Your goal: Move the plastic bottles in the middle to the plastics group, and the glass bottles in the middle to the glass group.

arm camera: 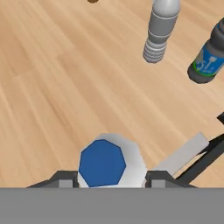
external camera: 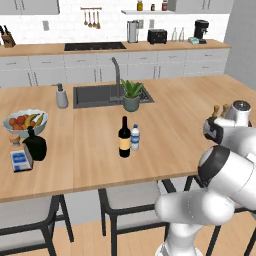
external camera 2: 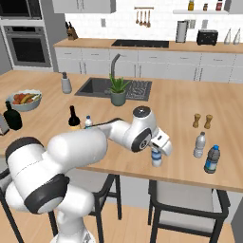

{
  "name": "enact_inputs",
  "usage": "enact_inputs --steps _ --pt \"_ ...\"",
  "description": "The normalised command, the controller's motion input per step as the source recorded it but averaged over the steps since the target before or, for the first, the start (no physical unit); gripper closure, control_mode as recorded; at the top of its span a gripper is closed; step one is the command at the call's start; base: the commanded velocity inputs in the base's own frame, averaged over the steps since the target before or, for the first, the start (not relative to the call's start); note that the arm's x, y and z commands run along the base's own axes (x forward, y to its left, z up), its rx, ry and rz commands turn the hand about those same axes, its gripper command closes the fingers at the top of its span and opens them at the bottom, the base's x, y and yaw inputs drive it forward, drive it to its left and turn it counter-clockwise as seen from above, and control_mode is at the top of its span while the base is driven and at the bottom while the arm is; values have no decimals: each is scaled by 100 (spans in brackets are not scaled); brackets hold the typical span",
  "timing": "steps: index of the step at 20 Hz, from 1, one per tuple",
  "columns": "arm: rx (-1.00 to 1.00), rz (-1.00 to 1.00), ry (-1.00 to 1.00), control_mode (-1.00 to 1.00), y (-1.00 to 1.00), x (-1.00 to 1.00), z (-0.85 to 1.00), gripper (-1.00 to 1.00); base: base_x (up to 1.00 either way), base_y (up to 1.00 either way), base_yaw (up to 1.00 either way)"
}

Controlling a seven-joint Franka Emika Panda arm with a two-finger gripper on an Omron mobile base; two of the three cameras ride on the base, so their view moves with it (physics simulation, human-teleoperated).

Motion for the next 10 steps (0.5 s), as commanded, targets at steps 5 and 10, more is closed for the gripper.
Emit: enact_inputs --steps 5,10 --pt "0 -7 1 -100 -62 5 3 100 0 0 0" --pt "0 0 0 -100 -33 2 -1 100 0 0 0"
